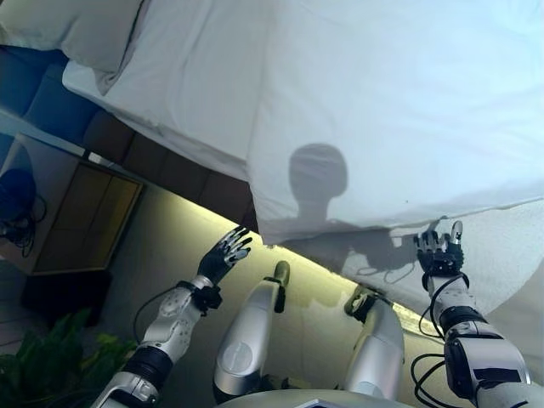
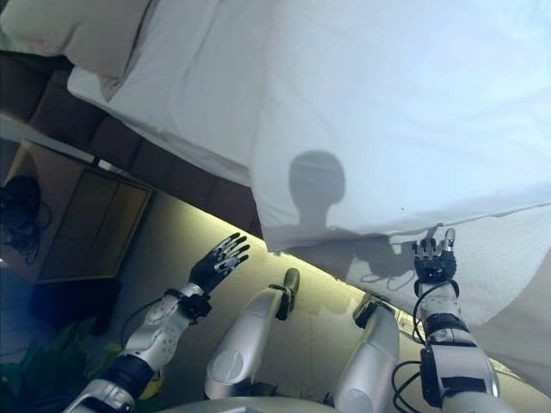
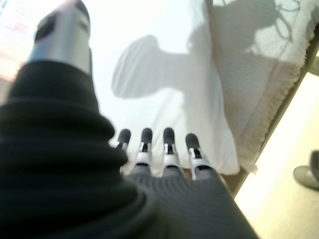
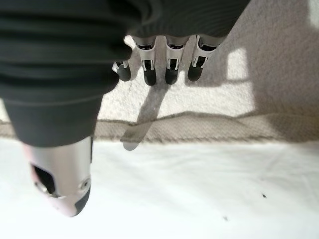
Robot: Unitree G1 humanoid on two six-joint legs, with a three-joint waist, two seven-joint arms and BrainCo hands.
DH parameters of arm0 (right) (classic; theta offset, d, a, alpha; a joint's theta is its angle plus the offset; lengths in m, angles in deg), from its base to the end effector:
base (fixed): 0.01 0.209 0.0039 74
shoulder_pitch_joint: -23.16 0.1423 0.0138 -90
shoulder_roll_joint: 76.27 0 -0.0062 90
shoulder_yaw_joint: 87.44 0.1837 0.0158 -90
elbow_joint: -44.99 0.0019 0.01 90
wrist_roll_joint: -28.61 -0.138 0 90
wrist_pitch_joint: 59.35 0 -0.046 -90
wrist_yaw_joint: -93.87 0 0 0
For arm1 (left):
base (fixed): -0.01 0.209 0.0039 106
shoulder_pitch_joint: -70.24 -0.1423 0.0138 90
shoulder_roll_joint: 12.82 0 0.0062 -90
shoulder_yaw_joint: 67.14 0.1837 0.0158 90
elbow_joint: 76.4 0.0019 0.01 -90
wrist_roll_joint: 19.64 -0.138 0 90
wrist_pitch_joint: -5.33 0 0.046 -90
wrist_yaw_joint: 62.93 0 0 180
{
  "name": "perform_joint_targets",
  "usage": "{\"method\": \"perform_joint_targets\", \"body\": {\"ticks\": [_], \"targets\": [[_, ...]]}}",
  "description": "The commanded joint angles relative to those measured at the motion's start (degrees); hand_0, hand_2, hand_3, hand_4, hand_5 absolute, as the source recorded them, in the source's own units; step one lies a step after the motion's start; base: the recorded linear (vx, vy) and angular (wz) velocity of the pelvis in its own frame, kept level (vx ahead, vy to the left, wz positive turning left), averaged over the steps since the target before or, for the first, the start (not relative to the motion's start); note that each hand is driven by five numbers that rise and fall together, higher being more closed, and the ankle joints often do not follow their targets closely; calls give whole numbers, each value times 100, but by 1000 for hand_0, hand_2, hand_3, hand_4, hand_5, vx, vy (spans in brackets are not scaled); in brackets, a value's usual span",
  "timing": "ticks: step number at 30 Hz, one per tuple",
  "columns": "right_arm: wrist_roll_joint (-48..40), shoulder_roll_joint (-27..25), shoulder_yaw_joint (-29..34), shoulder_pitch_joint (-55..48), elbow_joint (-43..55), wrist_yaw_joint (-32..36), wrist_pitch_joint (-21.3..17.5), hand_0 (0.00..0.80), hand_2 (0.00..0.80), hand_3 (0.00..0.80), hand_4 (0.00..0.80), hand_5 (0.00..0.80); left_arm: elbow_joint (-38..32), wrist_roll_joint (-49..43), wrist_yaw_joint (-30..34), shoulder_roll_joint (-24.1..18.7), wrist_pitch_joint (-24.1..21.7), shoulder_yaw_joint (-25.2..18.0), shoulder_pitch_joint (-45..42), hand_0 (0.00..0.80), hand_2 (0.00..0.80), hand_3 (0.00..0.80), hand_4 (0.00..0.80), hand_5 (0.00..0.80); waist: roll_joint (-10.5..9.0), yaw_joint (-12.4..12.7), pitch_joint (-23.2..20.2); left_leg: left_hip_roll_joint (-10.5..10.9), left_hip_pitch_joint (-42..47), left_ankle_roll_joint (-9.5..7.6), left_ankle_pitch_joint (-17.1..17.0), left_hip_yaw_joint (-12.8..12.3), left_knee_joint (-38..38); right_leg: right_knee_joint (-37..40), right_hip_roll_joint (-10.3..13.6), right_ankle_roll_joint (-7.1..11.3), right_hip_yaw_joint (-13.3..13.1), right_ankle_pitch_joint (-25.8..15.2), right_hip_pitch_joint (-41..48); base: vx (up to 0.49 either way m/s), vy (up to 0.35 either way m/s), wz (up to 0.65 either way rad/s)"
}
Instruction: Make the bed neatly
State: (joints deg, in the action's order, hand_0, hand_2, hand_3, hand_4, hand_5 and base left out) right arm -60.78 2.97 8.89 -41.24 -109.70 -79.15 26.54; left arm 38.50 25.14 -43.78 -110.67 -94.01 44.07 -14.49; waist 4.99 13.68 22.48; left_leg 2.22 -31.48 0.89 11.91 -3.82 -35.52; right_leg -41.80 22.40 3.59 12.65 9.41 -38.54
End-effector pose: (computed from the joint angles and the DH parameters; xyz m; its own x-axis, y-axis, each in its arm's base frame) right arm 0.2346 -0.2989 -0.0032 0.8190 -0.4098 -0.4017 0.5270 0.2601 0.8091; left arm 0.1998 0.1953 -0.0125 0.8863 -0.4221 -0.1907 0.3385 0.8713 -0.3552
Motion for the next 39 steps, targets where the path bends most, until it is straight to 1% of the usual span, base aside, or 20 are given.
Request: {"method": "perform_joint_targets", "body": {"ticks": [1, 4, 8, 10, 11, 12, 13, 14, 16, 18, 21, 25, 26, 31, 36, 39], "targets": [[292, -384, 248, 367, 54, 193, 139, 0, 0, 0, 0, 0, -469, 332, 76, -83, 63, -58, -119, 0, 0, 0, 0, 0, 72, 259, -122, 108, -509, -337, -83, 136, -264, 284, 31, 685, -239, -1159, -125, 62, 0, 0], [229, -325, 212, 442, -114, 209, 163, 0, 0, 0, 0, 0, -456, 302, 48, -83, -46, 51, -23, 0, 0, 0, 0, 0, 66, 279, -12, 109, -477, -322, -196, 196, -55, 516, -31, 728, -199, -1219, -58, -25, -57, 0], [29, -63, 136, 384, -341, 276, 189, 0, 0, 0, 0, 0, -227, 146, -7, -6, -243, 77, 77, 0, 0, 0, 0, 0, -8, 326, 83, 84, -282, -302, -361, 237, 329, 931, -62, 765, -67, -1365, 216, 11, -89, -4], [-26, 59, 149, 225, -381, 372, 151, 0, 0, 0, 0, 0, -204, 63, -11, 33, -206, 3, 55, 0, 0, 0, 0, 0, -27, 345, 73, 75, -114, -295, -394, 245, 453, 1083, -31, 779, 5, -1423, 404, 74, -44, -8], [-58, 97, 162, 145, -368, 448, 115, 0, 0, 0, 0, 0, -225, 17, -33, 31, -155, -33, 45, 0, 0, 0, 0, 0, -45, 341, 73, 77, -67, -314, -566, 187, 552, 1231, 23, 694, 114, -1579, 487, 101, -17, -4], [-62, 111, 158, 124, -357, 468, 96, 0, 0, 0, 0, 0, -235, 10, -49, 24, -134, -41, 44, 0, 0, 0, 0, 0, -39, 349, 39, 69, 21, -285, -418, 238, 547, 1197, 1, 788, 61, -1456, 559, 0, 0, 0], [-59, 125, 171, 82, -317, 528, 44, 0, 0, 0, 0, 0, -266, 1, -77, 10, -93, -53, 54, 0, 0, 0, 0, 0, -46, 335, 53, 67, 9, -305, -575, 170, 593, 1286, 53, 698, 158, -1592, 585, 68, -6, 2], [-53, 134, 181, 54, -279, 587, -10, 0, 0, 0, 0, 0, -285, -9, -101, -3, -62, -61, 65, 0, 0, 0, 0, 0, -45, 330, 45, 59, 42, -302, -555, 161, 590, 1286, 66, 700, 171, -1579, 625, 0, 0, 0], [-13, 147, 180, 24, -116, 663, -148, 0, 0, 0, 0, 0, -326, 4, -187, -39, 15, -67, 81, 0, 0, 0, 0, 0, -34, 304, 20, 51, 70, -308, -515, 146, 554, 1220, 86, 692, 174, -1533, 642, 66, 13, 4], [22, 118, 195, 58, 77, 598, -199, 0, 0, 0, 0, 0, -294, 51, -215, -68, 58, -75, 65, 0, 0, 0, 0, 0, -8, 281, 7, 49, 66, -319, -471, 138, 486, 1075, 100, 683, 145, -1466, 600, 69, 45, 7], [66, 50, 233, 194, 295, 374, -180, 0, 0, 0, 0, 0, -207, 113, -116, -90, 30, -97, 0, 0, 0, 0, 0, 0, 19, 272, 19, 48, 17, -329, -434, 146, 376, 866, 90, 682, 73, -1399, 499, 56, 26, 6], [46, -101, 275, 414, 362, 148, -134, 0, 0, 0, 0, 0, -199, 104, -48, -137, -43, -74, -15, 0, 0, 0, 0, 0, 3, 317, 103, 32, -67, -326, -440, 138, 335, 849, 83, 682, 115, -1394, 484, 22, -27, 0], [61, -145, 288, 471, 341, 96, -124, 0, 0, 0, 0, 0, -165, 84, -31, -145, -85, -69, -8, 0, 0, 0, 0, 0, 2, 340, 101, 29, -54, -297, -276, 192, 278, 767, 53, 780, 62, -1253, 499, 52, -68, -6], [-119, -351, 356, 695, 127, 84, -71, 0, 0, 0, 0, 0, -61, 64, -44, -136, -202, -26, 41, 0, 0, 0, 0, 0, 18, 400, 184, 59, -249, -321, -212, 195, 75, 544, 71, 756, 102, -1186, 360, 13, -27, -4], [-26, -644, 344, 1060, -98, 29, 1, 0, 0, 0, 0, 0, 27, 183, -13, -110, -312, 24, 146, 0, 0, 0, 0, 0, 158, 402, 297, 134, -624, -341, -185, 176, -231, 159, 70, 722, 7, -1097, -40, -10, 19, 4], [27, -798, 305, 1214, -208, 112, 93, 0, 0, 0, 0, 0, 29, 217, 12, -80, -356, 57, 185, 0, 0, 0, 0, 0, 233, 408, 342, 177, -793, -356, -152, 153, -359, -11, 58, 699, -47, -1019, -236, -15, 23, 2]]}}
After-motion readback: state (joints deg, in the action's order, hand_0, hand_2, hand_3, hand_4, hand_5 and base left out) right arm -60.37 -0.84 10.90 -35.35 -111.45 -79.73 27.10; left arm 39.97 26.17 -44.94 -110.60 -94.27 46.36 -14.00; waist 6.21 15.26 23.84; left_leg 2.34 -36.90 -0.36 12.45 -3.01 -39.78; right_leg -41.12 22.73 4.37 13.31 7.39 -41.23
